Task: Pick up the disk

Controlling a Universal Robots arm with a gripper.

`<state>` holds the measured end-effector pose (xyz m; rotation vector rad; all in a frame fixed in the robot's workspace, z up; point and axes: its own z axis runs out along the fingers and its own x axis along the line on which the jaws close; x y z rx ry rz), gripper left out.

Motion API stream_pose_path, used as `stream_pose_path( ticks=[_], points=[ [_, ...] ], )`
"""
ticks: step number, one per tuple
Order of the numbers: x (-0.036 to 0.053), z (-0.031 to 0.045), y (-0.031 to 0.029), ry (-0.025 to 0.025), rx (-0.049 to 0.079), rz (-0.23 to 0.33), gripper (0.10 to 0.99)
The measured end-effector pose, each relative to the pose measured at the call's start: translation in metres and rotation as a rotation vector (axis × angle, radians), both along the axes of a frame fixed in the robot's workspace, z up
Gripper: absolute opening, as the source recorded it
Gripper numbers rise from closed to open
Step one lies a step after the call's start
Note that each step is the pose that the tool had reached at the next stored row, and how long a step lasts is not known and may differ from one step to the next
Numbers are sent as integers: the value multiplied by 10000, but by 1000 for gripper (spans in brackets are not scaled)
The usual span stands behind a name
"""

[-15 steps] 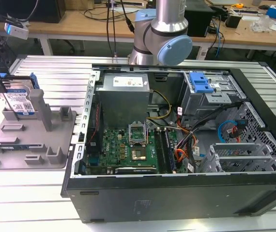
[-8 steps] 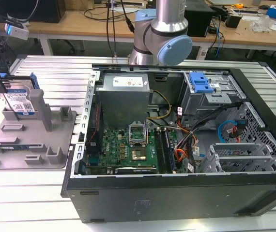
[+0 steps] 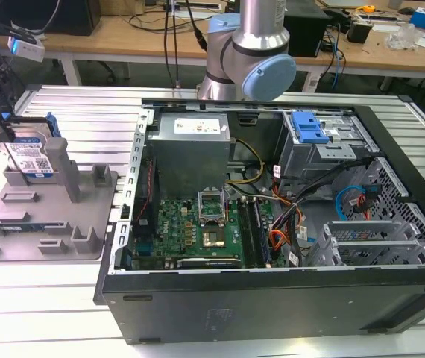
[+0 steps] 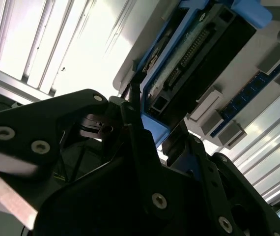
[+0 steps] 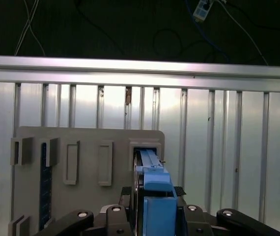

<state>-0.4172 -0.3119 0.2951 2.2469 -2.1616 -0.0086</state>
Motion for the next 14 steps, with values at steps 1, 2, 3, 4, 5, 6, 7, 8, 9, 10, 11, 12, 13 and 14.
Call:
stream_pose_path(
  ticks=[1, 2, 3, 4, 5, 6, 7, 8, 9, 10, 11, 12, 13, 14],
  points=[
    [0, 0, 2, 1, 0, -3, 427],
    [0, -1, 3, 0, 0, -6, 427],
    [-1, -1, 6, 0, 0, -9, 427],
    [-2, -1, 10, 0, 0, -12, 427],
    [-2, -1, 10, 1, 0, -13, 427],
    [-2, -1, 11, 1, 0, -14, 427],
    [-3, -2, 12, 1, 0, -17, 427],
    [-3, -2, 12, 2, -1, -19, 427],
    [-4, -4, 12, 1, -1, -26, 427],
    [-4, -6, 12, 1, 0, -30, 427],
    [-5, -7, 12, 1, -1, -34, 427],
    [-5, -9, 12, 0, 0, -39, 427],
    [-6, -11, 12, 0, 0, -44, 427],
    [-6, -12, 12, 1, 0, -50, 427]
  ],
)
